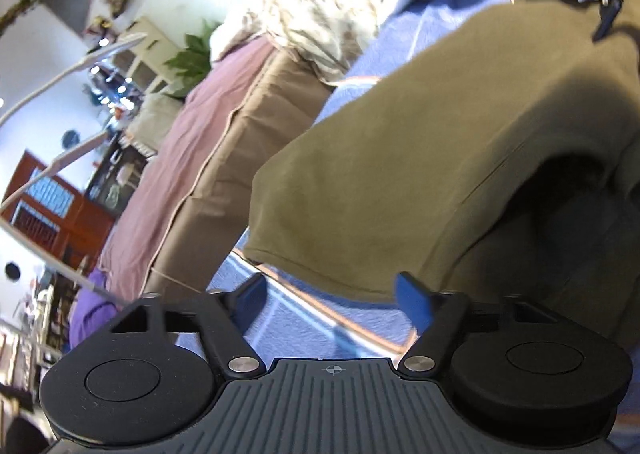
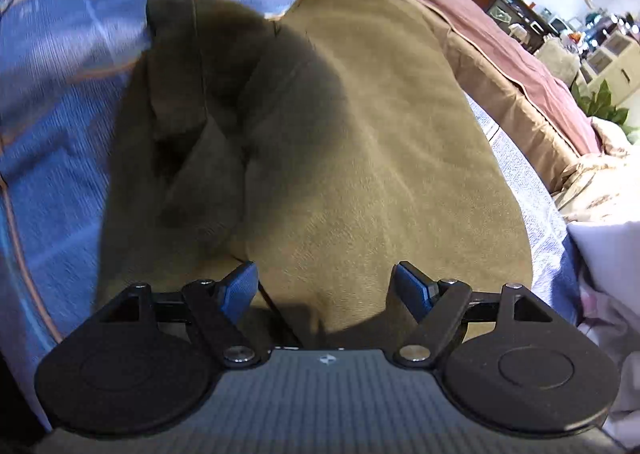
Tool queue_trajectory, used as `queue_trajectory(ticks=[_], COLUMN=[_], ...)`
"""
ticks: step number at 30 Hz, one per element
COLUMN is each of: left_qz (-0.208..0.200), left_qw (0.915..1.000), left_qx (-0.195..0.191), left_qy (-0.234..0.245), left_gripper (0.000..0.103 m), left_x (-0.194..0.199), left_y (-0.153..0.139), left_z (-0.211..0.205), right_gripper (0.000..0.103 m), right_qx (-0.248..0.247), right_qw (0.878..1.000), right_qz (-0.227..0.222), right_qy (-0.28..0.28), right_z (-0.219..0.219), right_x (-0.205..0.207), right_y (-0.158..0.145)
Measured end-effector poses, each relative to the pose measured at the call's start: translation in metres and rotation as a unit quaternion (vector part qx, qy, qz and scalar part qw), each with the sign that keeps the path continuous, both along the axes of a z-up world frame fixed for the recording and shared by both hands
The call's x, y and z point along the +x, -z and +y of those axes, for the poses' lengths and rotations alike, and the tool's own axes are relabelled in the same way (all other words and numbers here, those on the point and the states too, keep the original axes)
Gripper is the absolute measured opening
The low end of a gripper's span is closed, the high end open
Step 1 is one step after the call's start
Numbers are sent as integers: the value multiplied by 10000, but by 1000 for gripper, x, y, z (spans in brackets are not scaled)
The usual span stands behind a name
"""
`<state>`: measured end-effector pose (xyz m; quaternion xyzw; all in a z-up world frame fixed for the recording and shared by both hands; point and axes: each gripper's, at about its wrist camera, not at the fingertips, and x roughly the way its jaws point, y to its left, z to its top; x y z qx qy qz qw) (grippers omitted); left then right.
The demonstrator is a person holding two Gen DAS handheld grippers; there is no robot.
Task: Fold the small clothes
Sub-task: 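Lift the sweatshirt with both grippers and shake it out in the air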
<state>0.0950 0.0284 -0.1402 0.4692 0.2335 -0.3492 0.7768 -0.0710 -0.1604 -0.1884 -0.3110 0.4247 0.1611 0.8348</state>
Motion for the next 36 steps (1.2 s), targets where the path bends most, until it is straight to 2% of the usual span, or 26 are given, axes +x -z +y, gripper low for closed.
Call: queue_trajectory(ticks=[2, 4, 6, 8, 9, 11, 12, 13, 14, 15, 16, 18, 19, 21, 22, 24, 25, 26, 27, 30, 33, 35, 36], left_qz=[429, 1160, 1979, 2613, 2846, 2903, 2956, 3064, 3215, 3348, 3374, 3322, 3335, 3279, 3195, 3000, 2891, 2820, 2742, 2312, 1927, 1625, 1525], left_qw=[9989, 9928, 9780, 9577, 9490, 9444, 9401, 9332, 9246, 9162, 9117, 9106, 9074, 9040, 9033, 8999, 8953, 8867, 8803, 8730, 8692, 8668, 8580], left_qx=[181, 205, -388, -975, -1118, -1212, -1341, -1493, -1623, -1741, -1816, -1925, -2089, -2362, -2528, -2891, -3134, -3426, -3638, -4085, -4355, -4530, -4728], left_qy=[-16, -235, -526, -712, -770, -953, -1043, -1140, -1237, -1352, -1485, -1527, -1475, -1398, -1343, -1292, -1292, -1299, -1325, -1327, -1326, -1303, -1306], left_gripper=[103, 103, 103, 103, 103, 103, 103, 103, 96, 71, 60, 59, 58, 56, 52, 52, 52, 52, 52, 52, 51, 51, 51], left_x=[28, 52, 73, 87, 91, 94, 96, 99, 103, 106, 107, 104, 103, 93, 87, 75, 68, 60, 52, 16, -31, -68, -88], left_y=[12, 28, 35, 40, 44, 53, 56, 57, 56, 53, 50, 40, 33, 14, 3, -23, -38, -55, -71, -124, -175, -209, -225], left_z=[8, 13, 19, 16, 12, -1, -5, -8, -10, -12, -14, -17, -17, -11, -7, 1, 6, 15, 23, 44, 60, 63, 67], right_gripper=[79, 74, 69, 68, 63, 45, 30, 23, 21, 17, 16, 15, 14, 13, 13, 13, 13, 13, 12, 12, 12, 11, 11], right_qx=[-253, -208, -178, -206, -224, -194, -143, -54, 44, 90, 116, 231, 407, 883, 1133, 1599, 1854, 2066, 2236, 2502, 2986, 3095, 3167], right_qw=[9996, 9996, 9990, 9983, 9980, 9966, 9955, 9940, 9924, 9911, 9898, 9856, 9807, 9644, 9542, 9323, 9214, 9116, 9048, 8975, 8873, 8877, 8869], right_qz=[-72, 10, 85, 85, 94, 38, 43, 43, 16, -24, -81, -247, -328, -532, -661, -955, -1070, -1214, -1349, -1765, -2109, -2421, -2565], right_qy=[30, 194, 396, 535, 589, 798, 939, 1092, 1227, 1331, 1415, 1654, 1883, 2435, 2688, 3100, 3244, 3339, 3365, 3174, 2811, 2401, 2176], right_z=[4, 3, 3, 5, 7, 6, 4, 2, 0, -2, -2, -5, -10, -21, -29, -41, -46, -52, -57, -65, -74, -74, -75], right_x=[3, 10, 17, 18, 17, 16, 18, 19, 18, 17, 17, 12, 10, 7, 5, -2, -9, -16, -23, -48, -80, -106, -118], right_y=[6, 12, 18, 21, 21, 20, 18, 15, 9, 4, -2, -15, -23, -43, -55, -79, -91, -105, -119, -164, -214, -248, -263])
